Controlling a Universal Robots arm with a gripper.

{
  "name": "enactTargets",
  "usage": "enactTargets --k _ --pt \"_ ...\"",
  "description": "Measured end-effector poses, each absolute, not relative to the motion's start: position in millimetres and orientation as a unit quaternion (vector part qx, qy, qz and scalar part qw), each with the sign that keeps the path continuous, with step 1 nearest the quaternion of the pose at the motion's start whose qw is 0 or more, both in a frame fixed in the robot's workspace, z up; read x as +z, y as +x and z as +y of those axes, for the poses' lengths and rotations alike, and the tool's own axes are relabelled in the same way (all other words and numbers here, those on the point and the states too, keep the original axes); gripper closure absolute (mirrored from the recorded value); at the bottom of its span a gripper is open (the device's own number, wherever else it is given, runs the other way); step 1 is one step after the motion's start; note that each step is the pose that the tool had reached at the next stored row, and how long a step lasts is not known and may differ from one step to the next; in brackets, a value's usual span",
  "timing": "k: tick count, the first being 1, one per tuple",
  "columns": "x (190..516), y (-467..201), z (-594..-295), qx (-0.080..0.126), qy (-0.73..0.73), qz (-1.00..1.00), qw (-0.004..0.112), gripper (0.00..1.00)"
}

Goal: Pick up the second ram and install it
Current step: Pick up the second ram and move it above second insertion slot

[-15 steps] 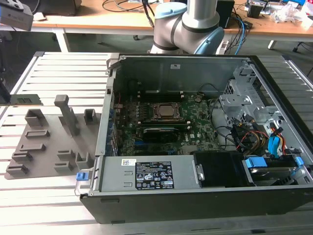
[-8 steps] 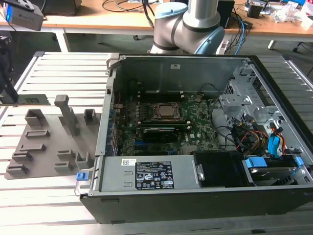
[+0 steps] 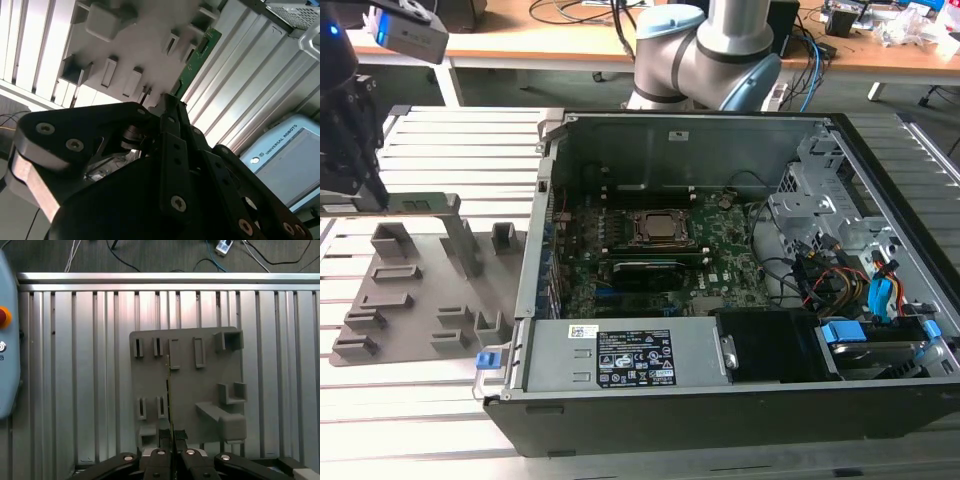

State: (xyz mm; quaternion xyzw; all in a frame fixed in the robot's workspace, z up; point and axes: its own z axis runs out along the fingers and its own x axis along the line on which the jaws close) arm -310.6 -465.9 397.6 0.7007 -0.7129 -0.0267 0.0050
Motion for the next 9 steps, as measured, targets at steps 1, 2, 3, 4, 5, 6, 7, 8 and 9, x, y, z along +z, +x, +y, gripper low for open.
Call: enactTargets --k 1,2,3,4,5,6,7,8,9 --pt "398 -308 -466 -0.027 0.701 -0.713 0.005 0.86" --pt "398 -305 -466 -0.027 0.701 -0.713 0.005 0.86" --pt "398 -302 -466 -0.027 0.701 -0.713 0.005 0.86" --pt "398 -295 -466 -0.027 0.701 -0.713 0.005 0.86" --pt "398 -289 -466 -0.027 0.701 -0.713 0.005 0.86" --pt "398 -284 -466 -0.027 0.701 -0.713 0.005 0.86" --pt "398 -277 -466 -0.027 0.701 -0.713 0.005 0.86" --pt "398 -271 -466 -0.027 0.701 -0.713 0.005 0.86" --pt "398 -265 -466 -0.027 0.701 -0.713 0.005 0.86"
